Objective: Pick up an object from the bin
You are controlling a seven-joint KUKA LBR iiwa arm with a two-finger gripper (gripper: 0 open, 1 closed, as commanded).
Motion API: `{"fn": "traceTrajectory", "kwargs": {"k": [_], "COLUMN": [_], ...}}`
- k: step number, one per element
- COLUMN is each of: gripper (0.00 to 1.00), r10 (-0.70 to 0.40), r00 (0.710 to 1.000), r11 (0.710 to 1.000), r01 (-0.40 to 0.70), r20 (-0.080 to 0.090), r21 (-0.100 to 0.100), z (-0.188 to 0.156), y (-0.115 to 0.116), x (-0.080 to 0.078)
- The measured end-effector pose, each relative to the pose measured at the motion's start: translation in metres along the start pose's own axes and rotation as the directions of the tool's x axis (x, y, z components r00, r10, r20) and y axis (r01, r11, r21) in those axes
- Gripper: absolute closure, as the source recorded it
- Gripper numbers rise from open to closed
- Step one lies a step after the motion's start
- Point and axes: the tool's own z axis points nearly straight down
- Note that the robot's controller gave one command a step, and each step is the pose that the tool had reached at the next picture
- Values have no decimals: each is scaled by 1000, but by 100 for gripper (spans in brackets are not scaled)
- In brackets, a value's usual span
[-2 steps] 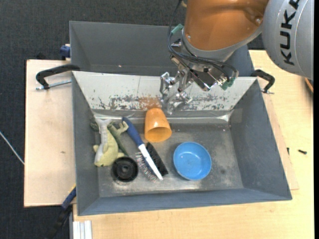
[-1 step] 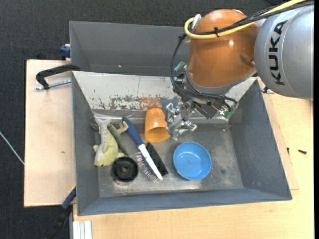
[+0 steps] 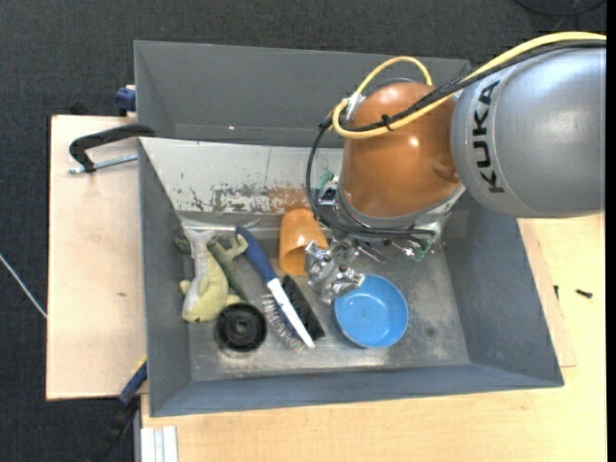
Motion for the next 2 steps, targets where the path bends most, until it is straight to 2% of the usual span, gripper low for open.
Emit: {"fn": "traceTrajectory", "kwargs": {"k": [1, 2], "gripper": [0, 0], "r10": [1, 86], "r00": [1000, 996], "r11": [1000, 996], "r01": [-1, -86], "r20": [6, 9], "r21": [5, 5], "z": [-4, 82], "y": [-1, -42], "x": [-1, 52]}}
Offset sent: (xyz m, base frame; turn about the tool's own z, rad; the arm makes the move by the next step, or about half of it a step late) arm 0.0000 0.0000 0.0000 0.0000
